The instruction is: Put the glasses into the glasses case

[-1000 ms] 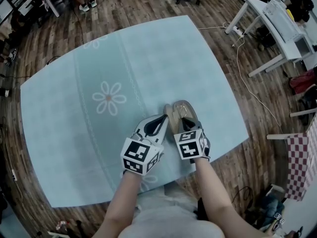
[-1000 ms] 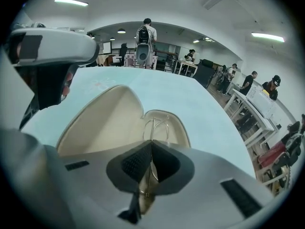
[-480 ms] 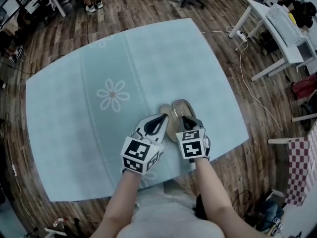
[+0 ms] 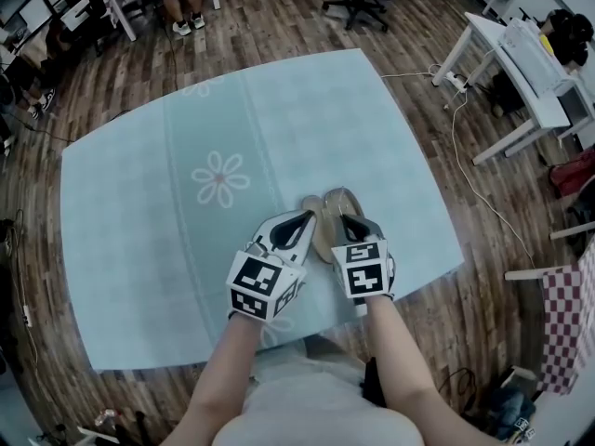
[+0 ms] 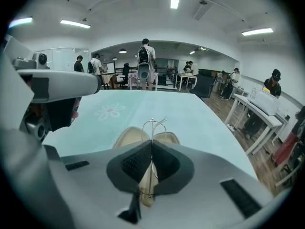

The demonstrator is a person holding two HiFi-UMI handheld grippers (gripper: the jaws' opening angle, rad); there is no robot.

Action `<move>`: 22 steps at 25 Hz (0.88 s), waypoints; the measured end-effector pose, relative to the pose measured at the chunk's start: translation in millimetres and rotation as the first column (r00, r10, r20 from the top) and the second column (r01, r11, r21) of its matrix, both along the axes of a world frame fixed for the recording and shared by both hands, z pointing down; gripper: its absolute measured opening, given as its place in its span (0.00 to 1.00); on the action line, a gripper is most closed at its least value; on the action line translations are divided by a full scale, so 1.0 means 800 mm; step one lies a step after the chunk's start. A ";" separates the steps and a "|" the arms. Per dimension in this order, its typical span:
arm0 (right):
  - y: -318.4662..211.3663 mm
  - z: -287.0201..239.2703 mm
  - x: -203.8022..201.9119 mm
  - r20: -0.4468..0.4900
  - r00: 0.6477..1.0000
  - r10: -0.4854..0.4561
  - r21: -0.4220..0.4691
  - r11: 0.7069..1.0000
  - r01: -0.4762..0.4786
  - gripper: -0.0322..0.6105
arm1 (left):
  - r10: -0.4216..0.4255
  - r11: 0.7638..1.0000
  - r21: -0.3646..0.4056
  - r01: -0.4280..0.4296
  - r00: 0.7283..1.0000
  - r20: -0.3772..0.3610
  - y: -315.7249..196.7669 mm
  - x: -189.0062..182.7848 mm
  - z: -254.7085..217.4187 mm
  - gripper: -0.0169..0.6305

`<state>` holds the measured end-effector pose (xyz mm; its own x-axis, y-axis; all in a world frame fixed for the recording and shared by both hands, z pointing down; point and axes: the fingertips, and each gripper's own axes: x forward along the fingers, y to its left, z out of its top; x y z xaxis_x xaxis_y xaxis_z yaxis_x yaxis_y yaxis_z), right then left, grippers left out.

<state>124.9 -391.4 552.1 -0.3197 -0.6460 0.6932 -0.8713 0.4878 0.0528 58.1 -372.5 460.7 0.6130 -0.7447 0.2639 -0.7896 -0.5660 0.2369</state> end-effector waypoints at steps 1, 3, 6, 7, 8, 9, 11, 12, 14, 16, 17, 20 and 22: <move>0.000 -0.006 0.000 0.004 1.000 0.002 0.010 1.000 -0.002 0.07 | 0.000 1.000 0.008 0.000 1.000 0.002 0.001 0.000 -0.005 0.04; 0.001 -0.018 0.001 0.014 1.000 0.005 0.029 1.000 -0.005 0.07 | 0.000 1.000 0.025 0.000 1.000 0.005 0.003 0.000 -0.014 0.04; 0.005 -0.037 0.006 0.023 1.000 0.008 0.056 0.998 -0.009 0.07 | 0.003 0.999 0.051 -0.003 1.000 0.010 0.008 0.004 -0.028 0.04; 0.006 -0.043 0.007 0.027 1.000 0.009 0.064 0.998 -0.011 0.07 | 0.004 0.998 0.059 -0.005 1.000 0.011 0.010 0.006 -0.032 0.04; 0.008 -0.050 0.007 0.033 0.999 0.009 0.072 0.997 -0.012 0.07 | 0.006 0.998 0.065 -0.007 1.000 0.013 0.013 0.007 -0.037 0.04; 0.010 -0.057 0.007 0.040 0.999 0.009 0.081 0.997 -0.012 0.07 | 0.007 0.997 0.071 -0.009 1.000 0.015 0.015 0.008 -0.041 0.04; 0.015 -0.071 0.007 0.056 0.998 0.003 0.099 0.995 -0.009 0.07 | 0.008 0.997 0.083 -0.009 1.000 0.018 0.019 0.009 -0.049 0.04; 0.018 -0.078 0.007 0.063 0.998 -0.001 0.109 0.994 -0.006 0.07 | 0.007 0.996 0.089 -0.009 1.000 0.018 0.022 0.011 -0.052 0.04; 0.023 -0.089 0.007 0.077 0.997 -0.010 0.127 0.992 0.000 0.07 | 0.007 0.995 0.100 -0.009 1.000 0.018 0.026 0.014 -0.058 0.04; 0.027 -0.101 0.007 0.090 0.996 -0.017 0.145 0.989 0.004 0.07 | 0.003 0.994 0.112 -0.005 1.000 0.016 0.030 0.015 -0.065 0.04; 0.029 -0.107 0.006 0.097 0.995 -0.021 0.153 0.988 0.005 0.07 | 0.001 0.993 0.118 -0.002 1.000 0.014 0.031 0.014 -0.068 0.04; 0.036 -0.121 0.004 0.111 0.993 -0.032 0.169 0.985 0.013 0.07 | -0.006 0.990 0.138 0.004 1.000 0.014 0.035 0.015 -0.079 0.04; 0.039 -0.130 0.003 0.116 0.992 -0.040 0.183 0.983 0.019 0.07 | -0.009 0.988 0.152 0.007 1.000 0.016 0.036 0.016 -0.085 0.04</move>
<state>127.2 -360.5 448.0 -0.4136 -0.7467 0.5210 -0.8621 0.5052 0.0397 70.9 -344.1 392.6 0.6032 -0.7819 0.1574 -0.7975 -0.5880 0.1350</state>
